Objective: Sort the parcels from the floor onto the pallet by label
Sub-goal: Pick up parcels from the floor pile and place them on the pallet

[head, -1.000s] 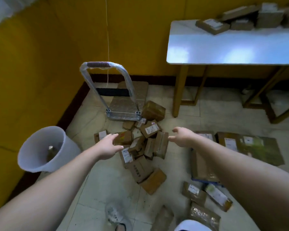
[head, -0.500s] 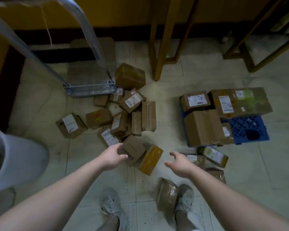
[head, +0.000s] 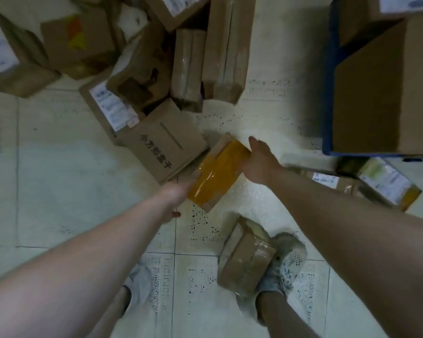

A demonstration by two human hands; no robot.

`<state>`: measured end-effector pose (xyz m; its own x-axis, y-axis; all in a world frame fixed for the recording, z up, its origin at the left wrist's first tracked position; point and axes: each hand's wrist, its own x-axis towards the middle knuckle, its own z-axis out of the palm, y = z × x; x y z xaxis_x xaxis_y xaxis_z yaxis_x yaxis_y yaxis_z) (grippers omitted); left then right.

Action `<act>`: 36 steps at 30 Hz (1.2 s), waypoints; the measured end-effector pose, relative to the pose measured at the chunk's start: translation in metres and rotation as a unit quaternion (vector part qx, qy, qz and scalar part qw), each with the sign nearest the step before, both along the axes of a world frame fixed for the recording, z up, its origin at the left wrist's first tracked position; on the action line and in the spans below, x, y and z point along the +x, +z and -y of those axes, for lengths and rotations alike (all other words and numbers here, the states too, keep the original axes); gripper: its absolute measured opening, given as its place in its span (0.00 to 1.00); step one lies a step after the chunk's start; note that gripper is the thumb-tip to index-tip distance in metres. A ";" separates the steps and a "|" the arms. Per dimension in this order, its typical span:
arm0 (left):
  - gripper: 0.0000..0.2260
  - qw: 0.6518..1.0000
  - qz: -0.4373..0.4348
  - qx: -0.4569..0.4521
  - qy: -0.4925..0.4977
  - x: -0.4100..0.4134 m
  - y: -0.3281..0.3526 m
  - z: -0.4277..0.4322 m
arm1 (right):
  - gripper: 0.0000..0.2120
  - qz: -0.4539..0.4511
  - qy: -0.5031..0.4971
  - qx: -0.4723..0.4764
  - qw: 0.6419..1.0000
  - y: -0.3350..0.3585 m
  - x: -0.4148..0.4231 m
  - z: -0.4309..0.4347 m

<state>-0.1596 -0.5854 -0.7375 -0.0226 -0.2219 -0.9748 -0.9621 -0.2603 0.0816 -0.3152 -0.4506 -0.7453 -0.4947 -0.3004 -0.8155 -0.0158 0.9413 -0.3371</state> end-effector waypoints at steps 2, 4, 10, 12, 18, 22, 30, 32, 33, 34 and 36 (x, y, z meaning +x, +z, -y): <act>0.24 0.996 -0.010 0.018 0.085 -0.001 -0.023 -0.010 | 0.37 0.019 -0.020 -0.036 0.999 -0.023 0.004 0.002; 0.18 0.990 -0.023 0.014 0.140 -0.004 -0.032 -0.015 | 0.33 0.033 -0.064 -0.063 0.995 -0.033 0.010 0.000; 0.10 0.981 -0.053 -0.052 0.181 -0.003 0.021 -0.012 | 0.31 0.053 -0.231 -0.072 0.969 0.025 0.016 -0.017; 0.12 0.979 -0.079 -0.065 0.179 -0.003 0.058 -0.006 | 0.31 0.060 -0.302 -0.069 0.949 0.066 0.019 -0.016; 0.30 0.977 -0.154 -0.054 0.138 -0.009 0.197 0.018 | 0.24 0.029 -0.417 -0.060 0.906 0.215 0.037 -0.018; 0.26 0.974 -0.210 -0.001 0.084 -0.018 0.301 0.045 | 0.15 0.018 -0.483 -0.133 0.865 0.323 0.050 -0.019; 0.29 0.921 -0.383 -0.036 -0.054 -0.043 0.495 0.041 | 0.17 -0.063 -0.495 -0.227 0.836 0.510 0.061 -0.050; 0.30 0.906 -0.415 -0.028 -0.080 -0.045 0.532 0.023 | 0.18 -0.100 -0.477 -0.226 0.843 0.546 0.062 -0.075; 0.30 0.899 -0.430 -0.023 -0.085 -0.046 0.550 0.010 | 0.17 -0.118 -0.471 -0.230 0.843 0.562 0.062 -0.089; 0.29 0.891 -0.446 -0.021 -0.089 -0.048 0.566 -0.004 | 0.16 -0.136 -0.464 -0.233 0.843 0.577 0.063 -0.106; 0.28 0.874 -0.476 -0.022 -0.098 -0.052 0.595 -0.038 | 0.15 -0.167 -0.448 -0.236 0.846 0.603 0.064 -0.142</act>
